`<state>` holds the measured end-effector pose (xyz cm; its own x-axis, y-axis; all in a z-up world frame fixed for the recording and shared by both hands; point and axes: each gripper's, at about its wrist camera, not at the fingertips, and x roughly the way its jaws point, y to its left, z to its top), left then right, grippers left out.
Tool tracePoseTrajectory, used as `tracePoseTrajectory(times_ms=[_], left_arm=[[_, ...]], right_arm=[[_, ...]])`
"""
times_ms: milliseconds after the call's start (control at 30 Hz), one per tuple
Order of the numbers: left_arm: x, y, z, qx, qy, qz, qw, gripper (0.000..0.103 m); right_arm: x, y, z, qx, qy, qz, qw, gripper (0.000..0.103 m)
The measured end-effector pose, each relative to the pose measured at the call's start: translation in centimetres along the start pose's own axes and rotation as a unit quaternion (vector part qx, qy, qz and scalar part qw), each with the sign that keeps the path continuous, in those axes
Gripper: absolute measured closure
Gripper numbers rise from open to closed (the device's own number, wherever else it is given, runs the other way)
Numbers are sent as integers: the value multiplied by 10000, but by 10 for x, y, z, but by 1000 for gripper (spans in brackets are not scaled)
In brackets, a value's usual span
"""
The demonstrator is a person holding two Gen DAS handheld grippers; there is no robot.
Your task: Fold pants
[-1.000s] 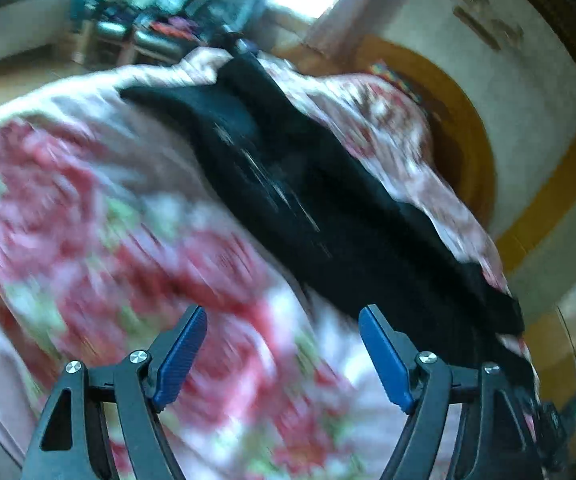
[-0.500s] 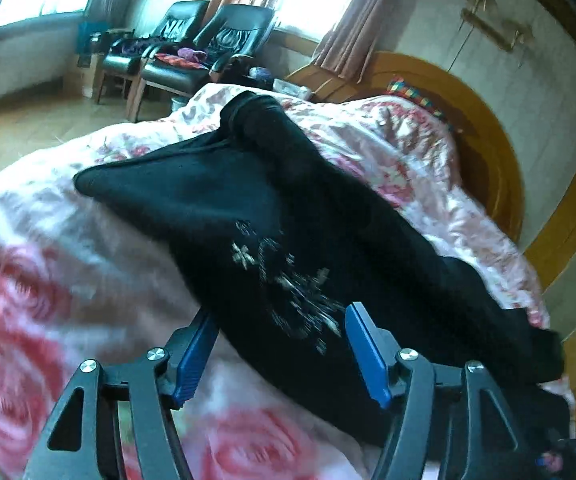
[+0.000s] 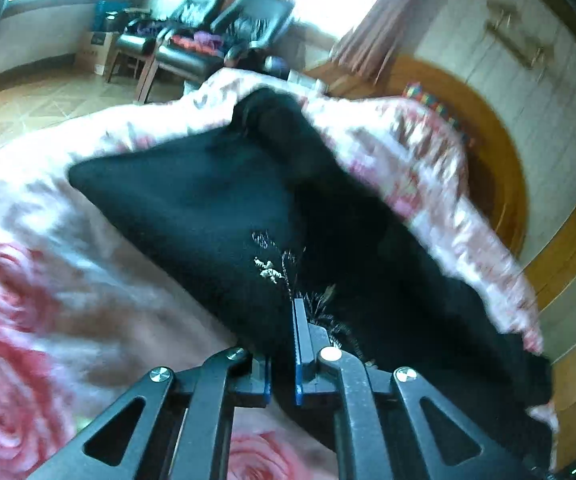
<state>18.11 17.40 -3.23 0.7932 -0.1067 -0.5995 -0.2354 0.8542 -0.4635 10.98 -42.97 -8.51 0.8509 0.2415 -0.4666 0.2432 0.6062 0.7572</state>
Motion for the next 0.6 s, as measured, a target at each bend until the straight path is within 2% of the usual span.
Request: tracePoseTrajectory(times_ms=[100,233,400,600], left_arm=[[-20,2,3,-283,-104,-219,9993,97],[-38,-1,-1,-300,-181,-293,9990,97],[-73,0,-7,-421,-327,-600,9968,97],[-116,13,-8,-560,-762,-711,9930,97]], right_arm=[[-7,8,1,-128,-135,30,9998,95],[-22,16,3,-179,-282,59,9994,95],[-46,19,4,-127,-499,252,9984,96],[-67,25,2,-287,-698,316,9966,96]])
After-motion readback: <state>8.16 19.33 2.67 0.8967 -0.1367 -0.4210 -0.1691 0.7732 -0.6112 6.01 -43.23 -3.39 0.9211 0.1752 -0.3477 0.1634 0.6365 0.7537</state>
